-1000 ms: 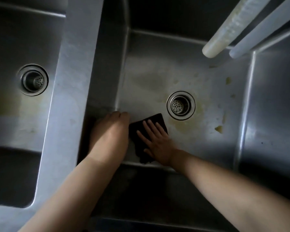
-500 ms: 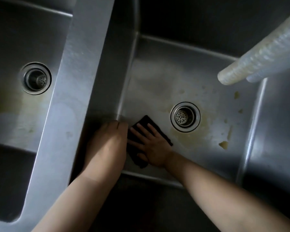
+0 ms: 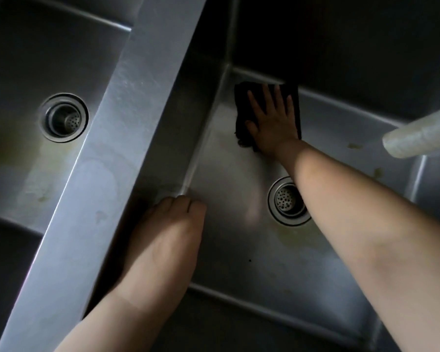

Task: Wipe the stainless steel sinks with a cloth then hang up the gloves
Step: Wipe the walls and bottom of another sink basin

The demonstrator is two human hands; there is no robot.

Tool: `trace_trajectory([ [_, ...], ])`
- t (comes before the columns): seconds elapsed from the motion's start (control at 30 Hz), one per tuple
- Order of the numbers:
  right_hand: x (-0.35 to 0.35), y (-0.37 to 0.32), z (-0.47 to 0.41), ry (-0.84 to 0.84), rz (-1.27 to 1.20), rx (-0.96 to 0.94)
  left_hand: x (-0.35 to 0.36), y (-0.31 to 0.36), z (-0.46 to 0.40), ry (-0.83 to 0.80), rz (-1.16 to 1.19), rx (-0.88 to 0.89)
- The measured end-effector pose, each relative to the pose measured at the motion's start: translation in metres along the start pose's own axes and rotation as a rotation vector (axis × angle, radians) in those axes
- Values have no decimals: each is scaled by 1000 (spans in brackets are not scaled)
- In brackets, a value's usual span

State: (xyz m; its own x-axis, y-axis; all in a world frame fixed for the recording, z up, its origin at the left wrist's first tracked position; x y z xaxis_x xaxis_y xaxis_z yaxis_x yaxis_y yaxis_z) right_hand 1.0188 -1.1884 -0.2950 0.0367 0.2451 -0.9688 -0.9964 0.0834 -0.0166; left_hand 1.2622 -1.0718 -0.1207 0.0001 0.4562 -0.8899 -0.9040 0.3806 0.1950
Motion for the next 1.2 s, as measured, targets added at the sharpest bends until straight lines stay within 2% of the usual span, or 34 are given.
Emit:
trace_trajectory([
  [0.17, 14, -29, 44, -23, -11, -30, -11, 3, 2, 60, 3, 33],
  [0.3, 33, -67, 120, -96, 8, -191, -26, 7, 5, 101, -28, 91],
  [0.5, 41, -114, 220, -170, 56, -416, -41, 7, 8, 64, -10, 161],
  [0.67, 35, -98, 196, -95, 51, -561, -55, 7, 5, 103, -94, 379],
  [0.87, 18, -58, 84, -60, 31, -357, -79, -4, -28, 187, -153, 583],
  [1.07, -2, -31, -14, -49, 4, -125, -75, -10, -38, 169, -176, 672],
  [1.2, -8, -31, -34, -53, -12, -45, -73, -12, -40, 150, -169, 691],
])
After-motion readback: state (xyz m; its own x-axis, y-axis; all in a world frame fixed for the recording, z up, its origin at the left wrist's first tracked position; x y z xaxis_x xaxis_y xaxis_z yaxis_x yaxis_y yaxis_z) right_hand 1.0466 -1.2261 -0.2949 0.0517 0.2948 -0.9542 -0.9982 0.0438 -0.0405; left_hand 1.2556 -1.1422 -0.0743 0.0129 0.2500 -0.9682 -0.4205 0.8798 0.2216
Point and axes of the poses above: each hand's wrist, its own z-axis away from the middle knuckle, its own x-axis out of the palm, y = z × x, the point moved 2 cm from there along -z, towards the middle knuckle, and after that the axes turned 2 degrees about z, right-handed, at the moved point
